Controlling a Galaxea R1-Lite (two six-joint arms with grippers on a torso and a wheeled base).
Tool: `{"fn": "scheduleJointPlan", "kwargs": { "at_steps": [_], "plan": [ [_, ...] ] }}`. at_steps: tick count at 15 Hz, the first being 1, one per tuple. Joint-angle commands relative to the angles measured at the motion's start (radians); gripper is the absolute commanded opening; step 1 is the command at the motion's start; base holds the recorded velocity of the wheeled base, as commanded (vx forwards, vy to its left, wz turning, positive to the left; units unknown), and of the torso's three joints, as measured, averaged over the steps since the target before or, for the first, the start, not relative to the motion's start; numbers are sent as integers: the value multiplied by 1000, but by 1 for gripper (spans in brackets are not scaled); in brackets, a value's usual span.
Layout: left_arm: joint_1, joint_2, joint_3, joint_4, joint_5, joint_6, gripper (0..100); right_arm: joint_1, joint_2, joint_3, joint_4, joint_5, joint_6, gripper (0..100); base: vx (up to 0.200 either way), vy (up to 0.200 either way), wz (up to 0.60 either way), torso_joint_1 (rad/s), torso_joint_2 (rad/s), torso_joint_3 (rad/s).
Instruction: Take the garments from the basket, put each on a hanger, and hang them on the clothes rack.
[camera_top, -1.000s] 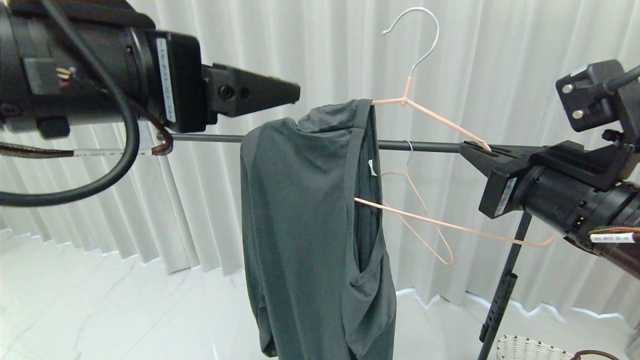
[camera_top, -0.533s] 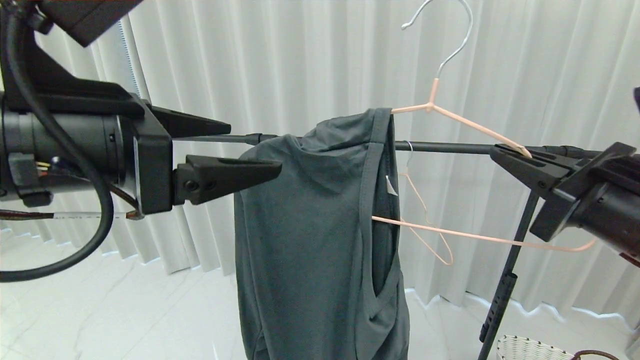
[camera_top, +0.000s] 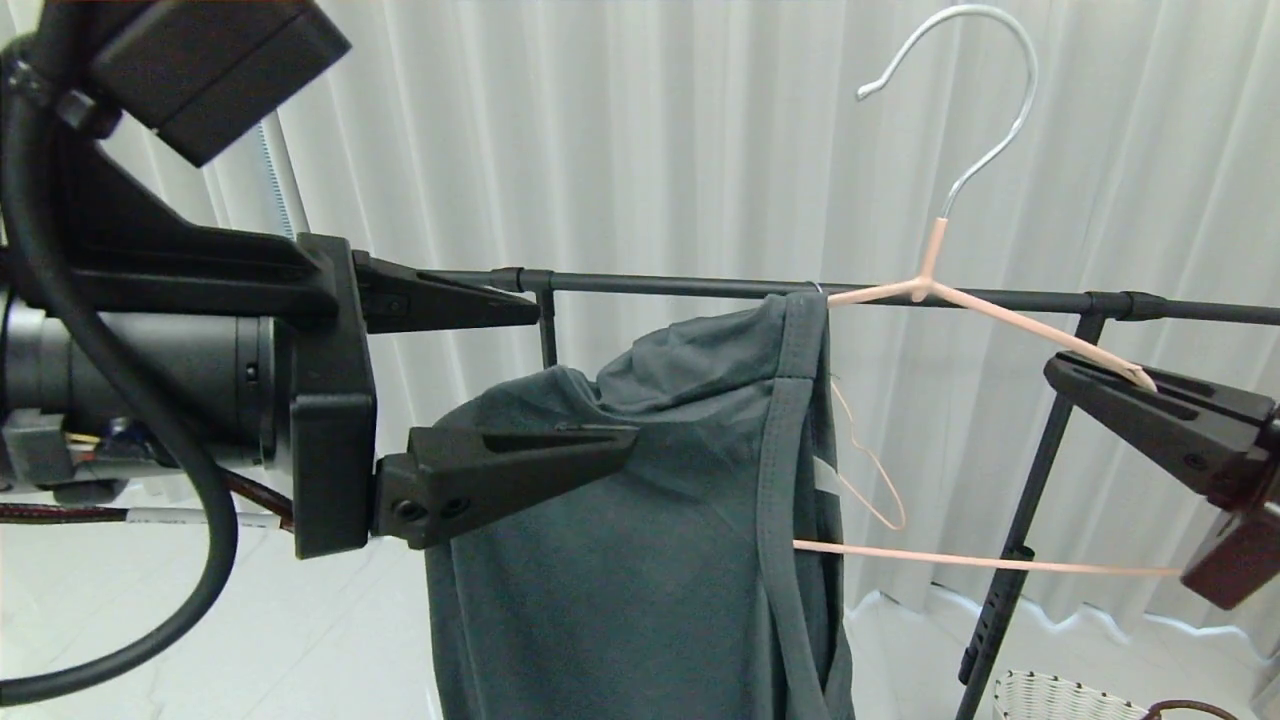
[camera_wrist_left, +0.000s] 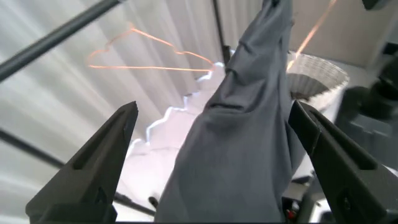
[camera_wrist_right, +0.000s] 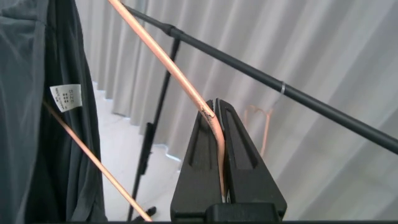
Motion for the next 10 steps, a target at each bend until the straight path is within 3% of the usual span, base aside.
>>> {"fn": "scheduleJointPlan", "kwargs": {
  "at_steps": [1,10],
  "plan": [
    [-49,6,25,0,0,-1,100,32,-18,4,6,0,0,0,0,0,0,0,0,0],
    [-116,26,39,-1,-74,-2,100,165,18,1,18,-2,-25,0,0,0,0,0,0,0]
  ]
}}
